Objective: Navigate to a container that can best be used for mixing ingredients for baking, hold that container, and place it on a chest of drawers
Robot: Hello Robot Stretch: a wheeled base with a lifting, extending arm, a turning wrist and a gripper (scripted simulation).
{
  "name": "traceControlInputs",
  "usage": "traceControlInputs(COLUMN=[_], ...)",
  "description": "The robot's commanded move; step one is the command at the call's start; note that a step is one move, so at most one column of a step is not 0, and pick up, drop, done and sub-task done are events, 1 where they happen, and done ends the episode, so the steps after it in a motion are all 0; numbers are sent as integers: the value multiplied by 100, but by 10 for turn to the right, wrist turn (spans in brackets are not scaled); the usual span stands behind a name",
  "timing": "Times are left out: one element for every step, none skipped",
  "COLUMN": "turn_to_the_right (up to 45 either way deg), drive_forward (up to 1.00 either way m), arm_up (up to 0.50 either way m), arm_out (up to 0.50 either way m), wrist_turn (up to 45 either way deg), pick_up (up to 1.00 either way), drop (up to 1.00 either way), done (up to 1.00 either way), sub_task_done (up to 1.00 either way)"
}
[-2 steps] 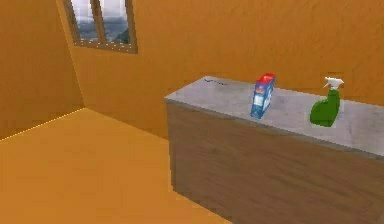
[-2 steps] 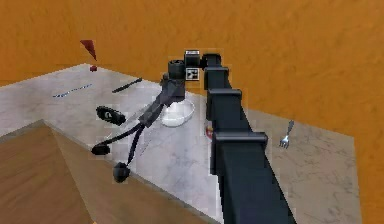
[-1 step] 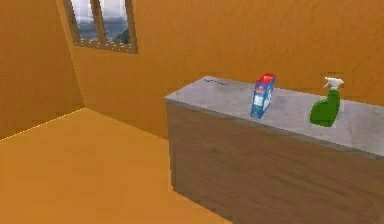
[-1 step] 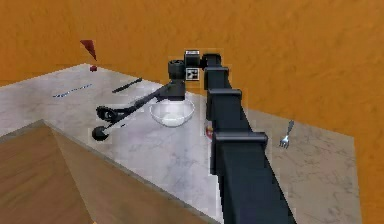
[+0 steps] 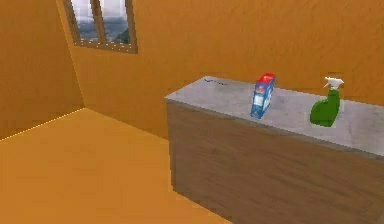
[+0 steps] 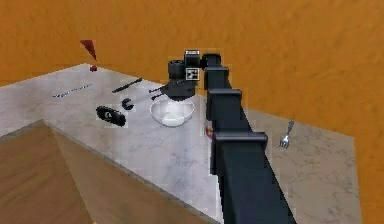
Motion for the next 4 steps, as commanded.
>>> traceControlInputs(turn_to_the_right=[0, 0, 0, 0], drive_forward=[0, 0, 0, 0], arm_up=[0, -8, 0, 8], arm_out=[0, 0, 0, 0], wrist_turn=[240, 0, 0, 0], pick_up=[0, 0, 100, 0], drop=[0, 0, 0, 0], done=[0, 0, 0, 0], sub_task_done=[0, 0, 0, 0])
